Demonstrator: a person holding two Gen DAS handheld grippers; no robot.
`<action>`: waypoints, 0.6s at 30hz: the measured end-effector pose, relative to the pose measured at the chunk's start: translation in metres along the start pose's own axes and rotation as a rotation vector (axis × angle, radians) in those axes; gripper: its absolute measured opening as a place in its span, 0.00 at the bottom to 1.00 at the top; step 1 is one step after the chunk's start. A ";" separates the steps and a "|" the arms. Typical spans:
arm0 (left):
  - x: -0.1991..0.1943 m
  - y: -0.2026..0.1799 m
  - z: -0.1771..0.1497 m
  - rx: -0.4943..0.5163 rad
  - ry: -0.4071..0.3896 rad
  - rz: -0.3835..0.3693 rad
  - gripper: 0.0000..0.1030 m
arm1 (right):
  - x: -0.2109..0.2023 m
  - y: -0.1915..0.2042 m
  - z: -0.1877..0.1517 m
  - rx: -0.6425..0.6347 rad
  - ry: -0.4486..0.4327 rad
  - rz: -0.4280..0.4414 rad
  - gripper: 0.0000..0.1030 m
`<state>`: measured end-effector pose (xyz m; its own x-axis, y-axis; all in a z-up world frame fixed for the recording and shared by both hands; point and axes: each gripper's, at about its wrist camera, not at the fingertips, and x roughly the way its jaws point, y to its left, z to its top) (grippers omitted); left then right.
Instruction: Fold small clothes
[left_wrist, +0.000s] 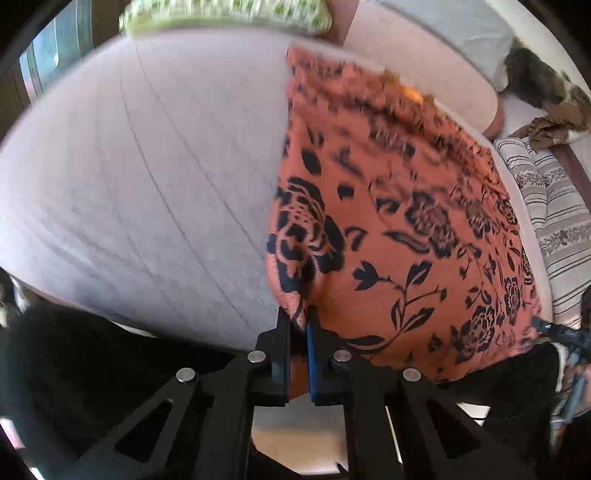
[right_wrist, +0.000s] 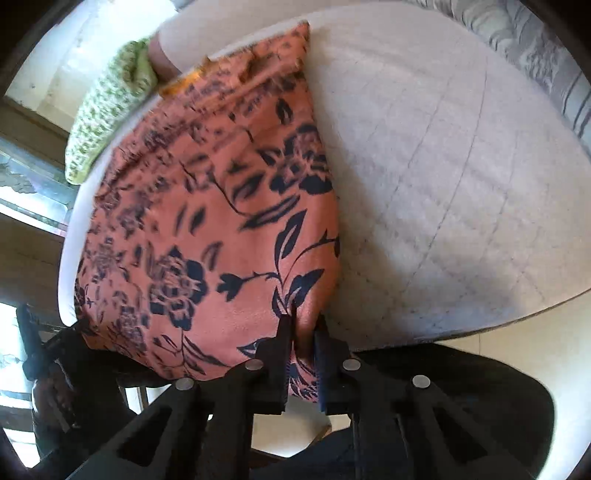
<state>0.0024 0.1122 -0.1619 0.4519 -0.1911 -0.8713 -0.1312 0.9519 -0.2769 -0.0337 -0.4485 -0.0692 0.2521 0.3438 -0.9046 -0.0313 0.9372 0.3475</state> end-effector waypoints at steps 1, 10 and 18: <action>-0.003 -0.001 0.000 -0.001 -0.009 -0.014 0.06 | -0.006 0.000 0.000 0.006 -0.016 0.023 0.11; 0.032 -0.010 0.002 -0.008 0.113 -0.019 0.67 | 0.024 0.001 -0.001 -0.008 0.069 -0.030 0.72; 0.028 -0.021 0.014 0.034 0.096 -0.045 0.07 | 0.011 -0.009 0.011 0.036 0.070 0.149 0.09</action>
<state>0.0303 0.0904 -0.1752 0.3696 -0.2546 -0.8936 -0.0818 0.9491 -0.3042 -0.0203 -0.4542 -0.0799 0.1796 0.4836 -0.8567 -0.0288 0.8730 0.4868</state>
